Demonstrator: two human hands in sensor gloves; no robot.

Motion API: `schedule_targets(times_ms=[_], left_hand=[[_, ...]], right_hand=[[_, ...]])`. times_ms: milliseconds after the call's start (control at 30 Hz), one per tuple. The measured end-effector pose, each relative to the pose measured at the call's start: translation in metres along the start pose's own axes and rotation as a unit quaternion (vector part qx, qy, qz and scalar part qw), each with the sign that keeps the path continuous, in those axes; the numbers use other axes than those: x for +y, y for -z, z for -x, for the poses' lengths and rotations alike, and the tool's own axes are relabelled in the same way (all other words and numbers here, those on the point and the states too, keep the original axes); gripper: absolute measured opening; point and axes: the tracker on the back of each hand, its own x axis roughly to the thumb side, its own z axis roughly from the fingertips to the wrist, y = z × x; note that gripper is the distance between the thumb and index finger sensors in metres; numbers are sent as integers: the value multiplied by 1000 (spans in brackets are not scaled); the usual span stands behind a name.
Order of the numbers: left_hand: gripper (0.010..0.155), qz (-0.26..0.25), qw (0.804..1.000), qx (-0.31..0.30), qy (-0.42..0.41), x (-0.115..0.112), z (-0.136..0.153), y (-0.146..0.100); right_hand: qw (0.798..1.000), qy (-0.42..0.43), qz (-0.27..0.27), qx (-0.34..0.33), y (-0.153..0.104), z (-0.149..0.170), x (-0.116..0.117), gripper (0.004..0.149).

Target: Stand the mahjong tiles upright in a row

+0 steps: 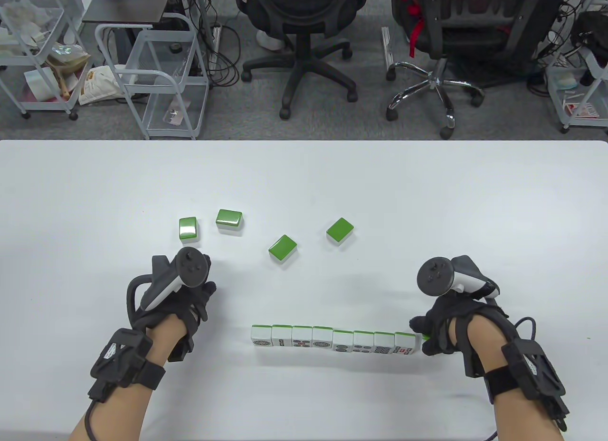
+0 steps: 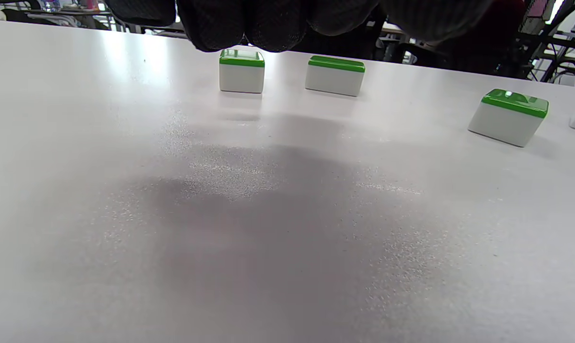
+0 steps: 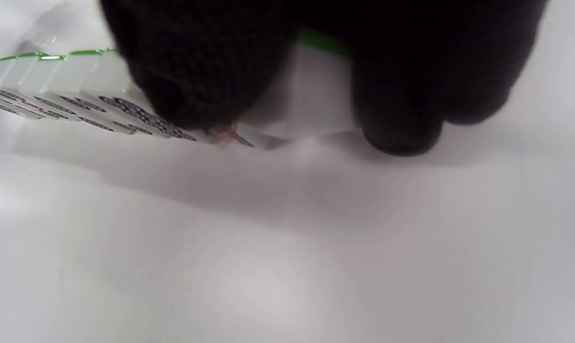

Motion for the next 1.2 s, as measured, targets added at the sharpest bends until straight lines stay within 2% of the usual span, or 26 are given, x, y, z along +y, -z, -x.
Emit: schedule_targets(times_ms=[233, 300, 500, 600, 700, 767, 933, 1033, 1200], left_hand=[[69, 2, 1000, 3, -7, 0, 2, 0], [69, 3, 1000, 3, -7, 0, 2, 0], [70, 2, 1000, 4, -8, 1, 3, 0], [70, 0, 1000, 4, -11, 2, 5, -1], [70, -2, 1000, 6, -13, 3, 6, 0], [71, -1, 1000, 8, -10, 3, 6, 1], [72, -1, 1000, 11, -4, 3, 6, 2], [72, -2, 1000, 11, -5, 3, 7, 2], [72, -5, 1000, 19, -11, 4, 13, 3]], right_hand=[[997, 52, 45, -20, 4, 18, -5, 58], [995, 71, 66, -27, 4, 24, -7, 57], [995, 67, 67, -34, 6, 24, -9, 57], [994, 56, 88, -28, -3, 23, -19, 59], [985, 19, 174, 2, -31, 16, -42, 59], [969, 0, 244, 37, -48, 8, -55, 59], [922, -40, 379, 67, -55, -7, -67, 67], [913, -29, 401, 66, -44, -9, -64, 73], [924, -42, 372, 81, -22, -2, -48, 81]])
